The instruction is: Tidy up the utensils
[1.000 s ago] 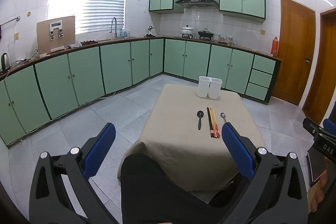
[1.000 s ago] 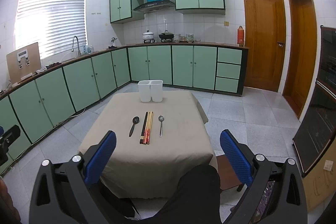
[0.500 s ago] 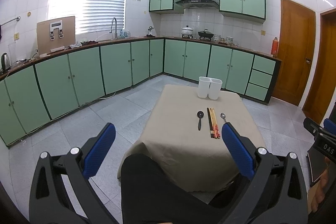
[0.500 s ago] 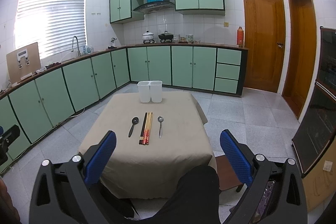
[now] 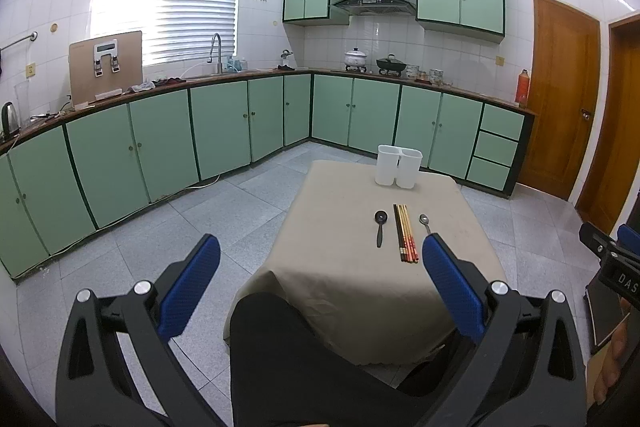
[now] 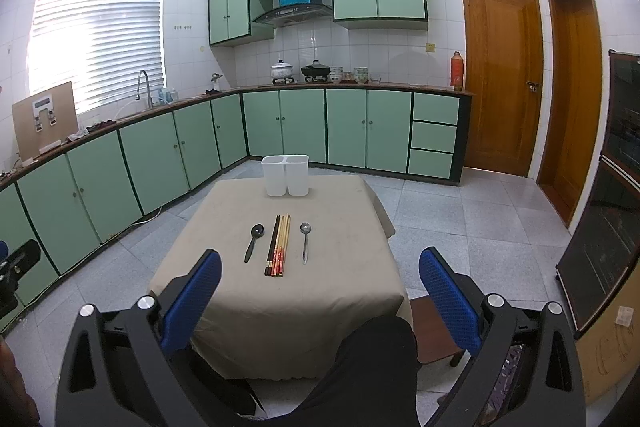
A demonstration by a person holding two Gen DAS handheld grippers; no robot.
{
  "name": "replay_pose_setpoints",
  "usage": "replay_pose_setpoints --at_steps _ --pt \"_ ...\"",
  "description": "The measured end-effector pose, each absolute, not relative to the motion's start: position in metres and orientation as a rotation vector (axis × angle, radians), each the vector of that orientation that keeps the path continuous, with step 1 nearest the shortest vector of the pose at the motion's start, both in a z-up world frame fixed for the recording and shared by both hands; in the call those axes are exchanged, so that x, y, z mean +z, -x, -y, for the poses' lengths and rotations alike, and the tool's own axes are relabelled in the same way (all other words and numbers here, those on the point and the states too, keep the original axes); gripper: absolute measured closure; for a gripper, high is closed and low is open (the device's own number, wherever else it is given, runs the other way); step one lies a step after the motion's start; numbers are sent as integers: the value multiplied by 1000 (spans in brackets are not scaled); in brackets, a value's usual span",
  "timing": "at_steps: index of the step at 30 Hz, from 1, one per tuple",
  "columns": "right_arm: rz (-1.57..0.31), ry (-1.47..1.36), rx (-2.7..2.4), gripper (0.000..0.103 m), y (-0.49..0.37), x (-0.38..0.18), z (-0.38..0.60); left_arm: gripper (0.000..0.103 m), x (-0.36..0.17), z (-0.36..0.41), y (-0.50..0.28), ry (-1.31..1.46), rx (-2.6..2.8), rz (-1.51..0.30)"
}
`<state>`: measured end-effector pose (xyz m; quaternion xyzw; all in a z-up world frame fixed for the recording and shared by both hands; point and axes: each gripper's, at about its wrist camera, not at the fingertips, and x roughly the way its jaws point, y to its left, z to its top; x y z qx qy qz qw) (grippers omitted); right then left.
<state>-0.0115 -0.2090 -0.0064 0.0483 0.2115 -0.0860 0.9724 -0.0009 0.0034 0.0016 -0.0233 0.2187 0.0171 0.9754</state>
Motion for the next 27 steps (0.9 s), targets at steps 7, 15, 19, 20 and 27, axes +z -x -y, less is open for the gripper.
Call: replay_pose_setpoints --at_steps 7,15,19,20,27 --pt "-427 -94 -173 6 11 -6 210 5 1 -3 1 45 34 -441" --pt "-429 -93 -172 6 11 -7 209 5 3 -2 1 43 33 -442" --pt "-429 -94 -172 6 10 -7 209 5 3 -2 1 44 33 -444" --pt "-430 -94 -171 6 10 -7 209 5 3 -2 2 44 33 -445" --pt "-432 -95 -169 6 11 -8 209 5 5 -1 2 43 33 -443"
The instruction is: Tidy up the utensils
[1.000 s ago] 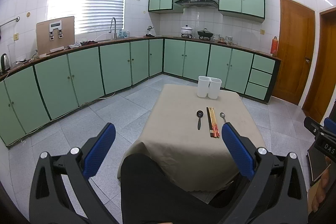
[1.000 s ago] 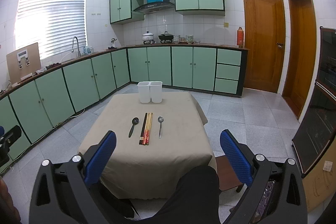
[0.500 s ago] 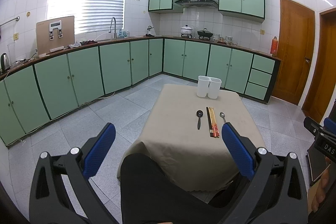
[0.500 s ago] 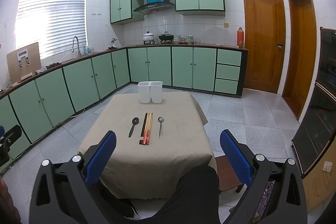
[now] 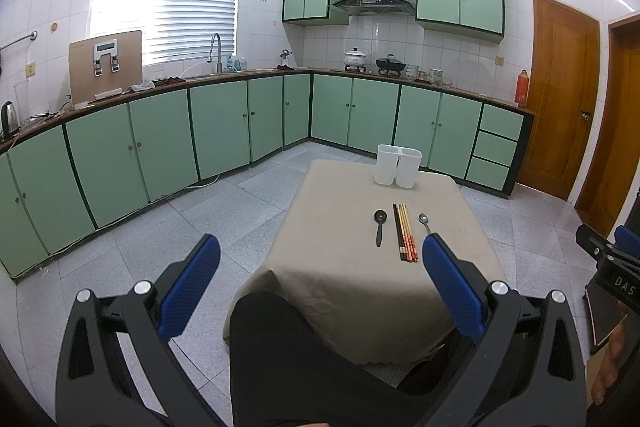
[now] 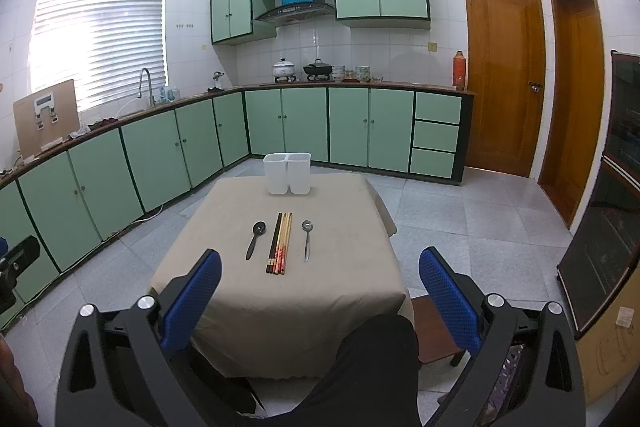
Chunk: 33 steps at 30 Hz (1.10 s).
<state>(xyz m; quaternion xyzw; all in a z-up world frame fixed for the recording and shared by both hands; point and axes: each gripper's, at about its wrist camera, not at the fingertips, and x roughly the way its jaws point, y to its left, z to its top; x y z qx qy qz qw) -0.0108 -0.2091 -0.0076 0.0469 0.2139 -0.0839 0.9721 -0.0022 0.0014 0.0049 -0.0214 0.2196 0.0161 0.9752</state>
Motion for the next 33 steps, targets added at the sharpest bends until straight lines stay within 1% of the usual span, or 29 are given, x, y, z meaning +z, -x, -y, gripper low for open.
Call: replay_pose_setpoints --at_steps 13,16,21,23,27,30,33 --pt "-426 -83 -126 6 3 -12 213 5 1 0 -5 34 35 -446" --pt "-438 -50 -129 6 -12 -19 213 5 -15 -1 -26 47 -41 -500" --pt "-529 -48 -86 6 -68 -54 226 5 -49 9 -86 7 -145 -622" --pt "-578 -67 -65 10 -96 -72 234 5 -64 16 -112 -5 -175 -665" --pt "-687 -96 -9 30 -160 -118 248 5 -105 30 -178 -34 -212 -755" --pt "-751 -121 46 41 -202 -152 253 5 -133 35 -216 -35 -231 -797" --pt "-778 -142 100 45 -236 -179 254 6 -159 40 -250 -15 -258 -828"
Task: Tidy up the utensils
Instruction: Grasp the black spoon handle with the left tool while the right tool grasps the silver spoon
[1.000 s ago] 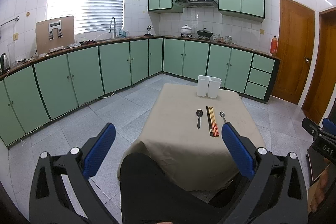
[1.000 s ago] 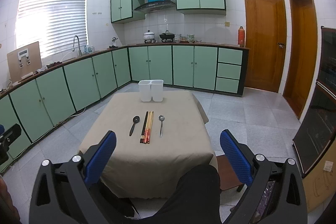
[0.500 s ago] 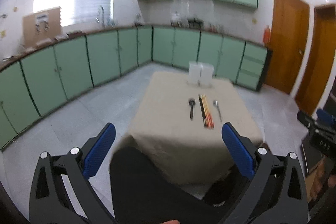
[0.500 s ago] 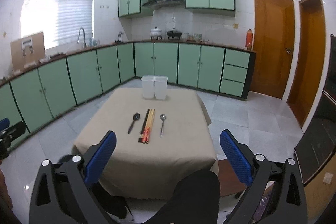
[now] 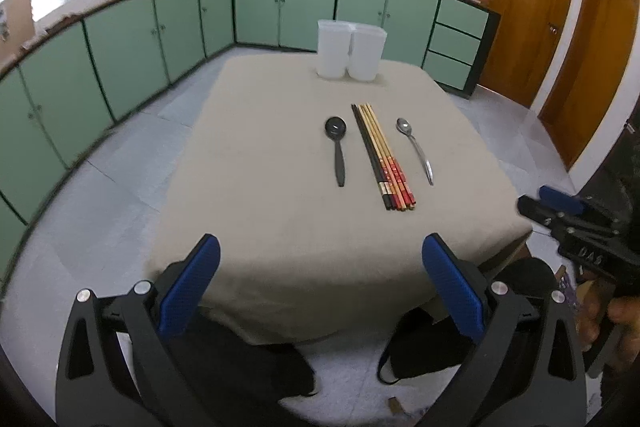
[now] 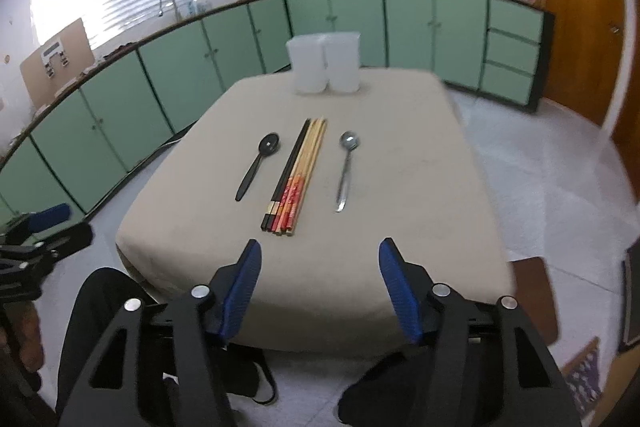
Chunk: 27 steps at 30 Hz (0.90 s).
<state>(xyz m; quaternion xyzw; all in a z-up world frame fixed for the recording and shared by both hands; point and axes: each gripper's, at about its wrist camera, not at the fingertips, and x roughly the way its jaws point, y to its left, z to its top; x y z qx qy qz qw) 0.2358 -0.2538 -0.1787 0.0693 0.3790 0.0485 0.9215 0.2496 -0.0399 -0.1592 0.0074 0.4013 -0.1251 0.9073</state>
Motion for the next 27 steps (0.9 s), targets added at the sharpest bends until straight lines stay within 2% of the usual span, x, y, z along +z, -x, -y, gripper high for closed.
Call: replay_pose_setpoints --at_steps 5,9,16,18,19,20,27 --pt "-806 -126 122 57 -281 -214 252 6 -202 54 -296 -12 -261 -894" --pt "-830 -124 132 72 -307 -233 254 6 -223 65 -328 -21 -259 -929" --pt "-875 -124 131 72 -341 -263 257 11 -246 82 -368 -23 -295 -945" --pt "-885 -98 121 77 -347 -271 257 24 -255 86 -378 -24 -299 -964" --pt "-878 -94 124 78 -348 -274 258 34 -260 89 -382 -25 -306 -977" --pt "-865 -91 128 78 -346 -274 258 39 -265 92 -386 -31 -305 -989" --pt "-829 -57 132 80 -348 -276 257 34 -272 110 -385 -108 -253 -913"
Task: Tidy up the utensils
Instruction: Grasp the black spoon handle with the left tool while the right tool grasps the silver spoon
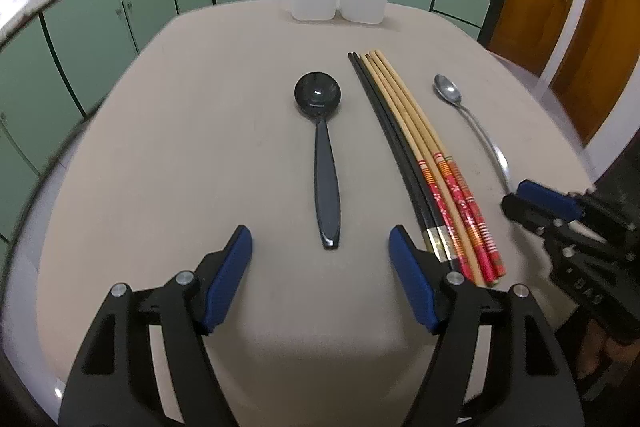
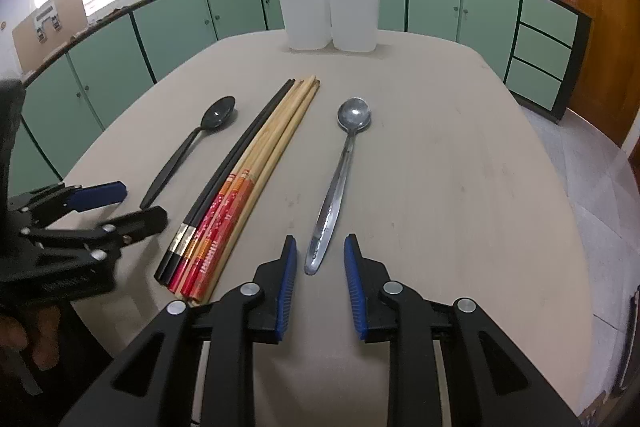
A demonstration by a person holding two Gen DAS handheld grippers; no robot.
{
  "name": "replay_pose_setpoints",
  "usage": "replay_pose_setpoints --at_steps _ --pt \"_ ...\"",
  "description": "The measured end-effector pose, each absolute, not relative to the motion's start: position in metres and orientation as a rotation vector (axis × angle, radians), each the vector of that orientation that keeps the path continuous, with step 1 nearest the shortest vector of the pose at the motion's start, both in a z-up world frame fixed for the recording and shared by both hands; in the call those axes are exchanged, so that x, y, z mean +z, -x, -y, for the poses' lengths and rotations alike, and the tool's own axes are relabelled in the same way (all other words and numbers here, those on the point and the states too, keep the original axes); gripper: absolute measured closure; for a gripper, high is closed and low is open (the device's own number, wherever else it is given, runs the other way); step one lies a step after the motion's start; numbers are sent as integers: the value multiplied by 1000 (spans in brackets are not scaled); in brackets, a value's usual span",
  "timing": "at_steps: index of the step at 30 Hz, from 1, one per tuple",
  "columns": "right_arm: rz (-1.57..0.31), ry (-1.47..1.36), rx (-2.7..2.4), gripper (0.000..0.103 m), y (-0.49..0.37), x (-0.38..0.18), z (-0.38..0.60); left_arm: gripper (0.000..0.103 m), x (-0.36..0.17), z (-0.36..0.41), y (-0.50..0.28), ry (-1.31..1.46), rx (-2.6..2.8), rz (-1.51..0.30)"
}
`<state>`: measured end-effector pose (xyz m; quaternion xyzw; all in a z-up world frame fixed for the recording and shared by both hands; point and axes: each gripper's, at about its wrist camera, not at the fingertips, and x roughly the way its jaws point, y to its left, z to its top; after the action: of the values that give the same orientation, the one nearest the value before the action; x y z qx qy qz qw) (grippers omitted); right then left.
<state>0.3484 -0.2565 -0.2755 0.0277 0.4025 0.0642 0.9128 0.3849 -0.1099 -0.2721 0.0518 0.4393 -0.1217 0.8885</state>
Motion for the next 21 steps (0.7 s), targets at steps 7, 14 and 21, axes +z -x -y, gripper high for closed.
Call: replay_pose_setpoints --at_steps 7,14,21 --pt "-829 -79 140 92 -355 -273 264 65 -270 120 -382 -134 -282 -866" --pt "-797 -99 151 93 -352 -251 267 93 -261 120 -390 -76 -339 -909" --pt "-766 -107 148 95 -355 -226 270 94 -226 108 -396 -22 -351 -872"
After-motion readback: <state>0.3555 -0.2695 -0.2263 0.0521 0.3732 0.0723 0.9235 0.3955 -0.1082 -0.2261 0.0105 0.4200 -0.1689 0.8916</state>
